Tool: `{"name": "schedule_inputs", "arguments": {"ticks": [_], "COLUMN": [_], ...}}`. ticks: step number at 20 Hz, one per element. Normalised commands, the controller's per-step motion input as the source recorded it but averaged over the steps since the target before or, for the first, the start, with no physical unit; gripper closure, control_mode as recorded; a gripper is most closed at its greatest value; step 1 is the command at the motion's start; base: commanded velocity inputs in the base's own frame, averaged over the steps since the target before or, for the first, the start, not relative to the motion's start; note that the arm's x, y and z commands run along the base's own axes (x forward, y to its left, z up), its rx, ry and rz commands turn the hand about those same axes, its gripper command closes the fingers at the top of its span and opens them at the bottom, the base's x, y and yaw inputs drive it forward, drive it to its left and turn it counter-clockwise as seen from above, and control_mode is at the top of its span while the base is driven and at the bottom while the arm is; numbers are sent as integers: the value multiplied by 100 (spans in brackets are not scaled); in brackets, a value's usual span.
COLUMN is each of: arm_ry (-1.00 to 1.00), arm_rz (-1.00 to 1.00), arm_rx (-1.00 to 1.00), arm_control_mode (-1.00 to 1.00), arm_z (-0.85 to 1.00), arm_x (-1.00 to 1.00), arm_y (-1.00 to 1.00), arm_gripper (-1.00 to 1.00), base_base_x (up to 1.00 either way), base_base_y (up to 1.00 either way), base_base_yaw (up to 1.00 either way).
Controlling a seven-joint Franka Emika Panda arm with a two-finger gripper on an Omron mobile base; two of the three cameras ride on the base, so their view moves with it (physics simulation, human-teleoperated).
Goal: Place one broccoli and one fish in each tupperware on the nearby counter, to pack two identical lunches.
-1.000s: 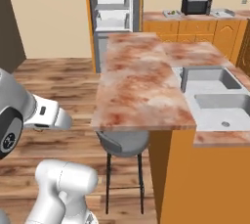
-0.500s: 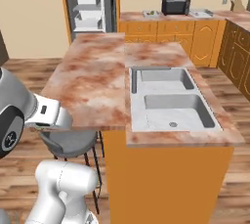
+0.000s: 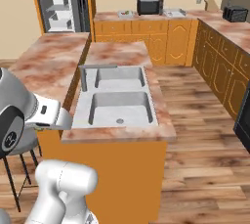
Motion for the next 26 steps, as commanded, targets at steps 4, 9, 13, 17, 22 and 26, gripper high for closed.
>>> {"name": "schedule_inputs", "arguments": {"ticks": [4, 9, 13, 17, 22, 26], "arm_ry": [0, 0, 0, 0, 0, 0], "arm_rz": [0, 0, 0, 0, 0, 0], "arm_rx": [0, 0, 0, 0, 0, 0], "arm_control_mode": [100, 100, 100, 100, 100, 100], "arm_z": [0, 0, 0, 0, 0, 0], "arm_x": [0, 0, 0, 0, 0, 0], "arm_y": [0, 0, 0, 0, 0, 0], "arm_gripper": [100, 100, 100, 100, 100, 100], "base_base_x": [0, 0, 4, 0, 25, 92], "base_base_y": [-100, -100, -100, -100, -72, -16], "base_base_yaw": [-8, -4, 0, 0, 5, 11]}}
